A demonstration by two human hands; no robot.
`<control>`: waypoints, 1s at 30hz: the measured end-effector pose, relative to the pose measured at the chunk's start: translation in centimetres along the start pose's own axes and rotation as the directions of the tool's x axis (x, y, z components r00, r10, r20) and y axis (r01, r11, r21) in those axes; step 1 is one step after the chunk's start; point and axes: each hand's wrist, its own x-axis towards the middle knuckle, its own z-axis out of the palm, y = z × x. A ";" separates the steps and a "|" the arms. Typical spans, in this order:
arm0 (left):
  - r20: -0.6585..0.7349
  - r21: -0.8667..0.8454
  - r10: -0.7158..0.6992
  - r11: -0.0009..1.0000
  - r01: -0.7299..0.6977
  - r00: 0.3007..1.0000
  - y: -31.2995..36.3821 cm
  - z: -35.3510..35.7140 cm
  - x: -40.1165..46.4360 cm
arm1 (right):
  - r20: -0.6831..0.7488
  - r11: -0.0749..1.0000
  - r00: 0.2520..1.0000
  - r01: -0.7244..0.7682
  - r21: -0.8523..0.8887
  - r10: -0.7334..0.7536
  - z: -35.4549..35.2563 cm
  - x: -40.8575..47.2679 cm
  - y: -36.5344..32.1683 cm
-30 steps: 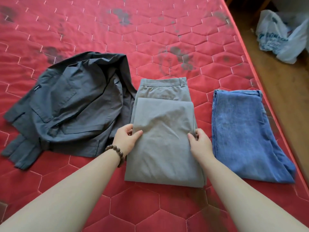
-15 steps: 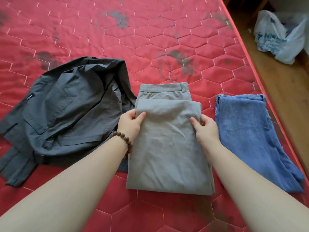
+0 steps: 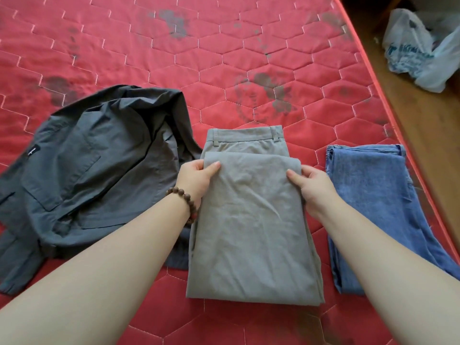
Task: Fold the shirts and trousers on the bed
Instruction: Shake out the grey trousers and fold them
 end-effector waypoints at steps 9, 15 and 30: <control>0.148 -0.035 -0.232 0.970 0.239 0.961 -0.4 -1.3 0.6 | 0.184 0.958 0.952 -0.207 -0.198 0.244 -0.7 -0.4 0.1; 0.170 -0.097 0.063 0.994 -0.047 0.983 0.4 -2.0 0.3 | 0.130 0.988 0.991 0.059 -0.146 -0.040 -0.6 0.2 -0.1; 0.067 0.478 0.097 0.870 -0.117 0.993 -1.6 -1.6 -1.1 | 0.110 0.739 0.977 0.209 -0.641 -0.181 -1.3 -1.2 2.3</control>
